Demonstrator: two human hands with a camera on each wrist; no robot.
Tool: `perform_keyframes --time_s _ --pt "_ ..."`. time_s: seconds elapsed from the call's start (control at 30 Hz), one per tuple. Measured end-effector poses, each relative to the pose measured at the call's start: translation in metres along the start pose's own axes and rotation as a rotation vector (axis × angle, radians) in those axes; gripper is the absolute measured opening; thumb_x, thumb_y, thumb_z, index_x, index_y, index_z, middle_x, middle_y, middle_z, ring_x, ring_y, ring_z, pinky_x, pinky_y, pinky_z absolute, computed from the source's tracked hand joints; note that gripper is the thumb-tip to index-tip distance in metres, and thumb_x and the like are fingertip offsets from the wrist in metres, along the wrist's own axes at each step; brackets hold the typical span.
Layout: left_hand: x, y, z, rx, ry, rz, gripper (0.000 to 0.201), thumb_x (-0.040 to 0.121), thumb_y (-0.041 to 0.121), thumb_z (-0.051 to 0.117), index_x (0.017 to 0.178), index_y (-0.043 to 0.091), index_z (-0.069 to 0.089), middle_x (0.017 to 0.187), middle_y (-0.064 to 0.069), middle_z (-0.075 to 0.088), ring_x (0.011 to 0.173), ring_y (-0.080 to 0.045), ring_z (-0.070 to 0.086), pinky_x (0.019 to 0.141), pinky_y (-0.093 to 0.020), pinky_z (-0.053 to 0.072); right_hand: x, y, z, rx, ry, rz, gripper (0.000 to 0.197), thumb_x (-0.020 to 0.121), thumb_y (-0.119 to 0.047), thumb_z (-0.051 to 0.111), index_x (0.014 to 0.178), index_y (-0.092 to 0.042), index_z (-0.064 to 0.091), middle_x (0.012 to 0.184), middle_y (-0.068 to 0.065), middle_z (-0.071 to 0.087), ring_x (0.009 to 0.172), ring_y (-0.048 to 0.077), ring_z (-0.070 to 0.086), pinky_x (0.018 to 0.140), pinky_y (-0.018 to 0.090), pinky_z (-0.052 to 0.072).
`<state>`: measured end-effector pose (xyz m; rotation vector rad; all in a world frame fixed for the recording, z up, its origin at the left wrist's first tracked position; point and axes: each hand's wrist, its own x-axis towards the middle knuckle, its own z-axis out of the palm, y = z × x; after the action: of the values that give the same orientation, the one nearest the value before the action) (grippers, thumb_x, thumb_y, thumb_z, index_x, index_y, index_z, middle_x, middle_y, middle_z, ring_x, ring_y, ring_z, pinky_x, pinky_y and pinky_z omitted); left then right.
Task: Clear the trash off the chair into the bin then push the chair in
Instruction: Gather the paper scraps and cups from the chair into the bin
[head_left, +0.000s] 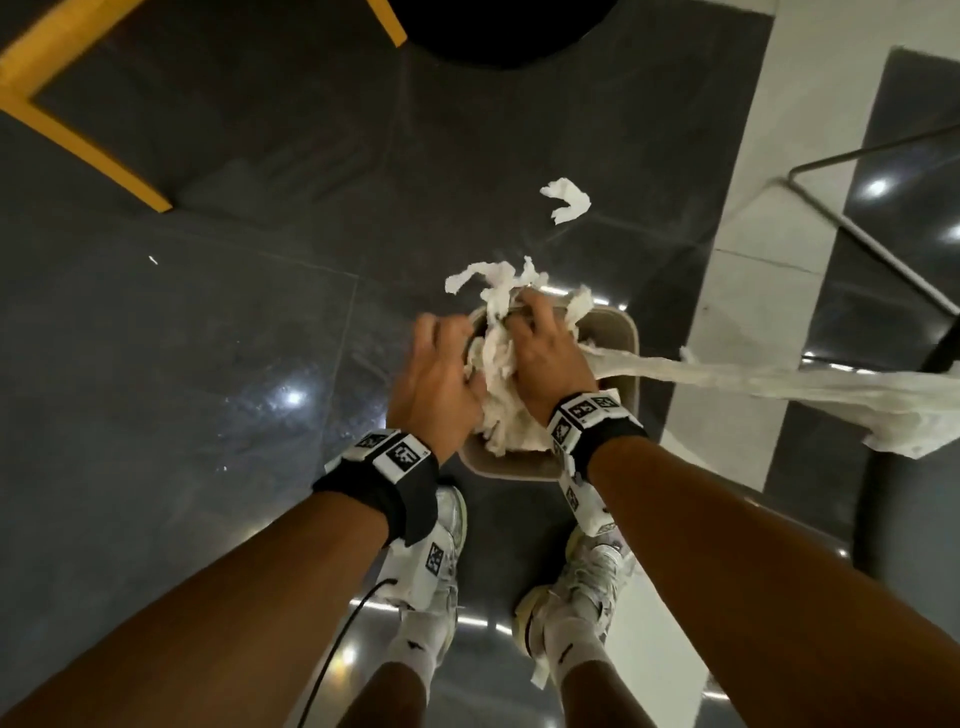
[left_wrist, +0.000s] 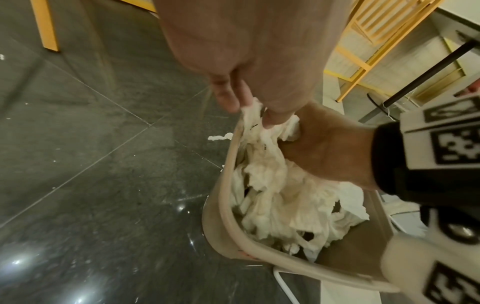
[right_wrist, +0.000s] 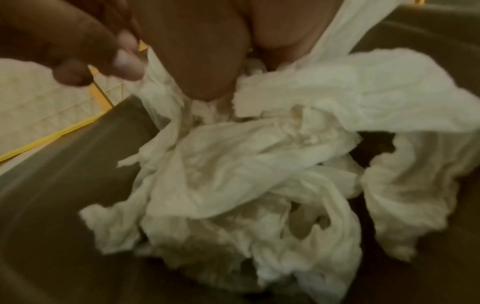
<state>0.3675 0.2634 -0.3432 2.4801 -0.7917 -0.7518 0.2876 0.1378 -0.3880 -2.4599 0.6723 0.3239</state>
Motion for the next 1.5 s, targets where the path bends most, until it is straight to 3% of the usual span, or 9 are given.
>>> perform_keyframes --time_s 0.1,0.2,0.4,0.57,0.8,0.93,1.13,1.4,1.5 --pt "0.002 -0.013 0.006 -0.07 0.021 -0.175 0.063 0.08 0.024 0.078 0.132 0.016 0.044 0.133 -0.007 0.045 0.11 -0.024 0.057 0.088 -0.04 0.055 -0.019 0.001 0.004 0.033 0.068 -0.007 0.047 0.088 -0.009 0.052 0.135 -0.01 0.051 0.155 0.014 0.03 0.129 0.037 0.048 0.097 0.044 0.055" --pt "0.003 -0.017 0.009 -0.377 -0.215 -0.451 0.067 0.071 0.046 0.076 0.127 0.023 0.048 0.12 0.001 0.065 0.103 -0.018 0.066 0.092 -0.045 0.058 -0.037 0.001 0.002 0.028 0.057 -0.015 0.044 0.087 -0.012 0.061 0.13 -0.012 0.054 0.148 0.015 0.04 0.123 0.035 0.051 0.095 0.043 0.055" --pt "0.002 -0.021 0.012 -0.347 -0.341 -0.474 0.023 0.084 0.014 0.066 0.096 0.016 0.047 0.084 0.001 0.057 0.078 -0.018 0.056 0.069 -0.035 0.048 -0.028 0.0 0.002 -0.051 -0.559 0.154 0.052 0.091 -0.045 0.063 0.136 -0.022 0.052 0.139 0.007 0.055 0.128 0.031 0.054 0.11 0.047 0.043" --pt "-0.01 -0.015 0.006 -0.346 -0.336 -0.471 0.023 0.086 0.011 0.067 0.093 0.014 0.046 0.083 -0.003 0.056 0.076 -0.02 0.054 0.066 -0.034 0.045 -0.041 -0.018 -0.029 -0.208 -0.52 0.118 0.075 0.082 -0.057 0.059 0.147 -0.029 0.034 0.15 0.0 0.046 0.145 0.03 0.034 0.12 0.061 0.016" --pt "-0.021 -0.005 -0.012 -0.359 -0.251 -0.418 0.028 0.087 0.024 0.073 0.087 0.018 0.045 0.081 0.0 0.059 0.077 -0.019 0.057 0.063 -0.03 0.043 -0.018 -0.034 -0.101 -0.18 -0.059 0.151 0.071 0.086 -0.066 0.049 0.145 -0.031 0.036 0.156 0.007 0.033 0.14 0.034 0.039 0.112 0.055 0.038" --pt "-0.024 -0.005 -0.023 -0.348 -0.269 -0.378 0.031 0.087 0.031 0.072 0.092 0.016 0.046 0.084 -0.005 0.063 0.076 -0.022 0.059 0.069 -0.039 0.051 0.021 -0.027 -0.109 -0.051 -0.303 0.458 0.107 0.068 -0.097 0.029 0.156 -0.035 0.018 0.163 0.008 0.03 0.146 0.038 0.034 0.118 0.059 0.023" --pt "-0.023 -0.003 -0.023 -0.266 -0.319 -0.336 0.021 0.088 0.018 0.067 0.093 0.017 0.046 0.078 0.0 0.057 0.073 -0.02 0.054 0.062 -0.032 0.041 0.03 -0.036 -0.112 0.146 -0.328 0.214 0.031 0.098 -0.032 0.054 0.122 -0.022 0.071 0.124 0.004 0.071 0.116 0.025 0.065 0.101 0.034 0.051" --pt "-0.02 0.008 -0.019 -0.367 -0.254 -0.38 0.027 0.086 0.02 0.072 0.096 0.014 0.048 0.089 -0.004 0.063 0.081 -0.021 0.059 0.069 -0.036 0.047 -0.025 -0.032 -0.078 0.148 0.147 -0.144 0.032 0.094 -0.001 0.057 0.12 -0.012 0.071 0.112 0.011 0.068 0.099 0.029 0.067 0.087 0.041 0.056" --pt "-0.017 0.01 -0.023 -0.448 -0.246 -0.421 0.033 0.086 0.016 0.073 0.111 0.019 0.052 0.101 0.003 0.066 0.095 -0.018 0.064 0.083 -0.036 0.053 -0.044 -0.034 -0.062 0.038 -0.054 -0.047 0.031 0.094 -0.01 0.059 0.122 -0.017 0.069 0.119 0.011 0.066 0.108 0.03 0.064 0.095 0.045 0.054"
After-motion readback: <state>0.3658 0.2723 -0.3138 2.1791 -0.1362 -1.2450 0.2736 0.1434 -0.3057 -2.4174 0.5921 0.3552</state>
